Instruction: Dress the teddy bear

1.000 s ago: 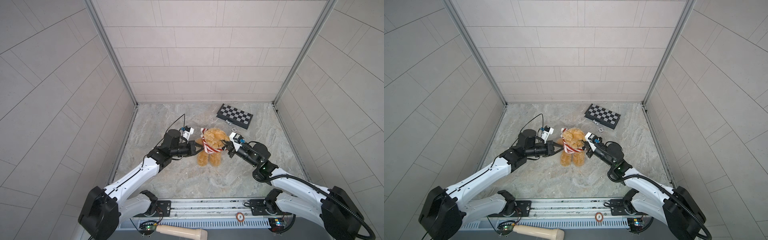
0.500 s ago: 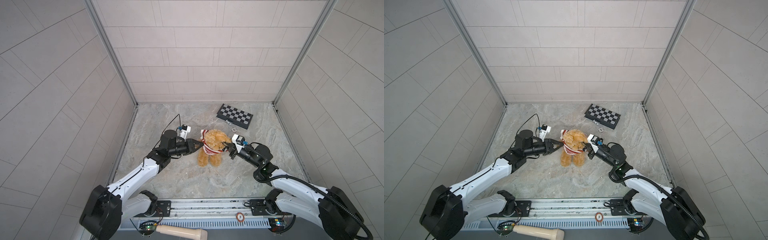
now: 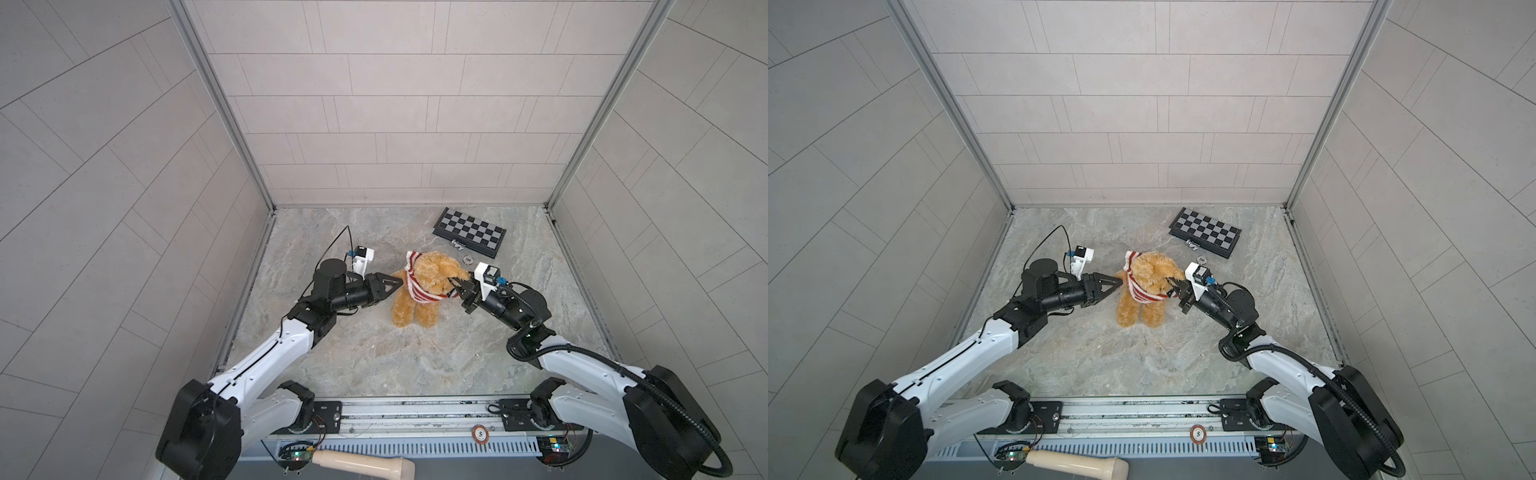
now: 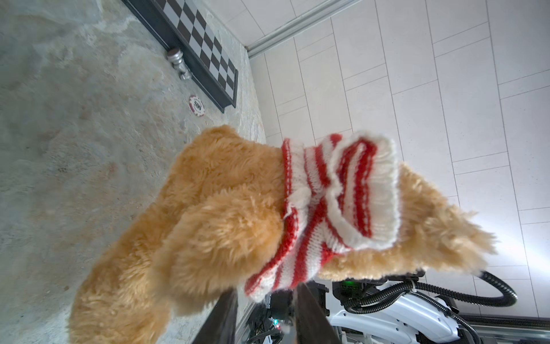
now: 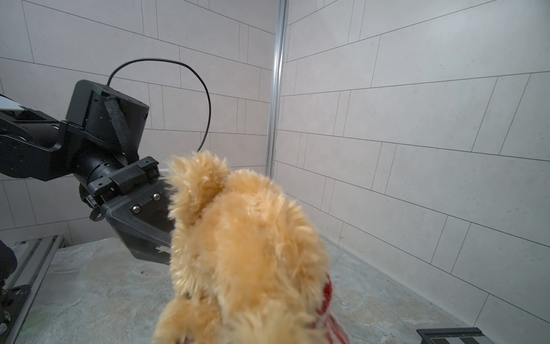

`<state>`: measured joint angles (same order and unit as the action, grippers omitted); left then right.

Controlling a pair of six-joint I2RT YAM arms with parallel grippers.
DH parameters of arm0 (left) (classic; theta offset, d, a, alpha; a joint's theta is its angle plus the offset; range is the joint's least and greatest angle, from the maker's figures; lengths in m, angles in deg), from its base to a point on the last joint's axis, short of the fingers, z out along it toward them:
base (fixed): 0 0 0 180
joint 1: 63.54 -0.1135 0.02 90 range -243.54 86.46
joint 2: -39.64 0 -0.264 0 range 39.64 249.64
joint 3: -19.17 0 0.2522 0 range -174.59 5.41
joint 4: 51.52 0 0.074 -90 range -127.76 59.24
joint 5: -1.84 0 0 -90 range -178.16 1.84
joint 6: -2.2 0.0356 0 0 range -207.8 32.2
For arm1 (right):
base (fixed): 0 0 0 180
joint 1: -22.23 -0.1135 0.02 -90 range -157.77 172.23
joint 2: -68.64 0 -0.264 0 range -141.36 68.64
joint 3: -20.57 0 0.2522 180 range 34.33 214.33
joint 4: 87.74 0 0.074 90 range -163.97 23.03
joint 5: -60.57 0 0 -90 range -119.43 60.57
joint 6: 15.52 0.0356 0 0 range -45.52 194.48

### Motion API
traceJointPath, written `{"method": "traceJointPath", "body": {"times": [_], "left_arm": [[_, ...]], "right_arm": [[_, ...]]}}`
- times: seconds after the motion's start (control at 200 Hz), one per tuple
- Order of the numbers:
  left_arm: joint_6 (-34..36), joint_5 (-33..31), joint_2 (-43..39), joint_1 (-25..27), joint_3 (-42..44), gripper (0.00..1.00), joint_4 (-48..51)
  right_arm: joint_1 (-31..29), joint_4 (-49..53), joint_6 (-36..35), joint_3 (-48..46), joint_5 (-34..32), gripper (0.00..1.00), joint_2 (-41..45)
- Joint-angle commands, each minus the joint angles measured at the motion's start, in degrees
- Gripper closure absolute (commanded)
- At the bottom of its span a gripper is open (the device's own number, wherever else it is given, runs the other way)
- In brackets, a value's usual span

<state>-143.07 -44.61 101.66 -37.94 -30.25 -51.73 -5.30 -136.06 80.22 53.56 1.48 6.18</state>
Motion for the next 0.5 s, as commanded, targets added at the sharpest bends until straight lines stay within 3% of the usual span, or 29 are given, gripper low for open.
{"method": "traceJointPath", "body": {"times": [0.0,0.12,0.355,0.496], "left_arm": [[0.30,0.70,-0.03,0.05,-0.87,0.65,-2.31],[0.07,1.01,1.12,0.09,-2.36,0.78,-2.40],[0.02,1.37,3.58,0.94,-4.62,0.77,-2.90],[-0.34,1.45,5.50,1.18,-6.11,0.69,-3.95]], "right_arm": [[0.16,-7.76,2.78,0.08,2.00,1.00,-0.20],[0.15,-7.64,2.79,0.12,2.13,1.00,-0.22],[0.11,-7.76,2.96,0.27,2.76,1.00,-0.56],[0.11,-7.94,3.08,0.13,3.24,1.00,-0.47]]}}
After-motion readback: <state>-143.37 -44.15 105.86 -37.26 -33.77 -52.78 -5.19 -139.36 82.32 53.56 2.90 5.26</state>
